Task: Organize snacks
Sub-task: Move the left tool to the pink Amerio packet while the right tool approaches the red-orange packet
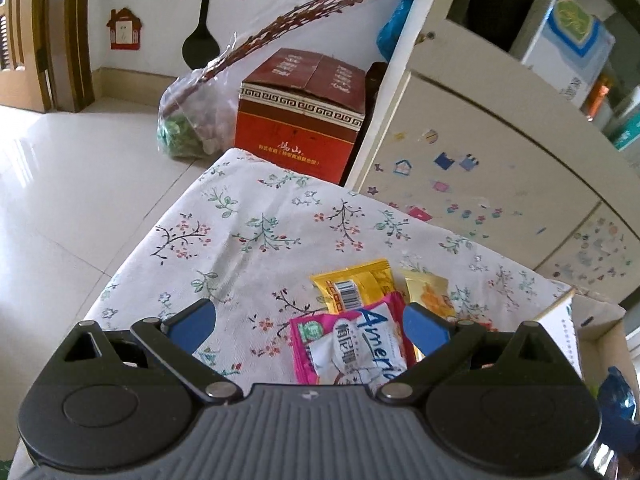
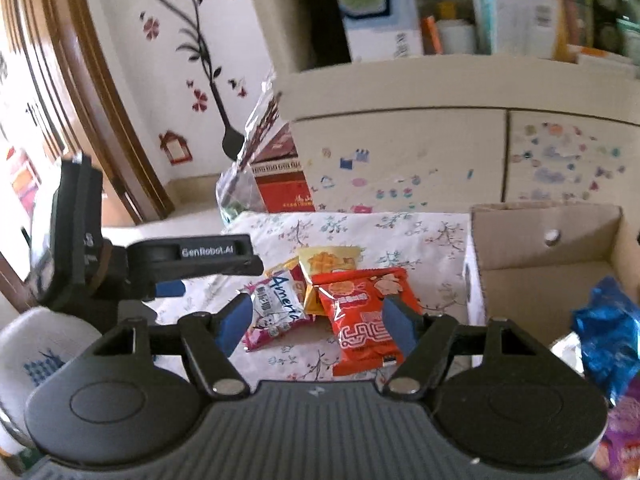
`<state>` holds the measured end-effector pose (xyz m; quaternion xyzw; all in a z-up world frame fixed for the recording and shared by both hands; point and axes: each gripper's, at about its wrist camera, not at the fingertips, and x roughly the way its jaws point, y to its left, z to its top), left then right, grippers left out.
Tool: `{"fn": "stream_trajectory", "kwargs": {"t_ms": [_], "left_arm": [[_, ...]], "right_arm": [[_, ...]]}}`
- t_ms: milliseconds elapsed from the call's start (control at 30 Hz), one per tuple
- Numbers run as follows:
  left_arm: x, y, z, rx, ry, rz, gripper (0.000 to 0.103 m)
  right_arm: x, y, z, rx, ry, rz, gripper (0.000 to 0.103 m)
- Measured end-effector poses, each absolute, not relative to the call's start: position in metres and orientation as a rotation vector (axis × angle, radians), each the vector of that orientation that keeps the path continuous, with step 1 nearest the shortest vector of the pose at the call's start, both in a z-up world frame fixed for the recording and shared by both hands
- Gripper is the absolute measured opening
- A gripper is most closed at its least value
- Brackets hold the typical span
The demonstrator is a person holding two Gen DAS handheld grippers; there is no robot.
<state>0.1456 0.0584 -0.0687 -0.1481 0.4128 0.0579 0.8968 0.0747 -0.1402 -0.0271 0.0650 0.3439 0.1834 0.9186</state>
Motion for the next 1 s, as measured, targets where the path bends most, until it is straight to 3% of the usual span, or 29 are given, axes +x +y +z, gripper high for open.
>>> {"fn": "stream_trajectory", "kwargs": {"t_ms": [733,1000], "left_arm": [[0.174,0.052,-0.107,-0.307,0.883,0.113,0.103],[0.154,0.048,-0.112,-0.201,0.919,0.083,0.1]], "right_arm": [[0.124,-0.115,-0.087,-0.011,0.773,0.261,0.079],[0.117,-0.117,-0.084,0.013,0.795,0.341,0.067]]}}
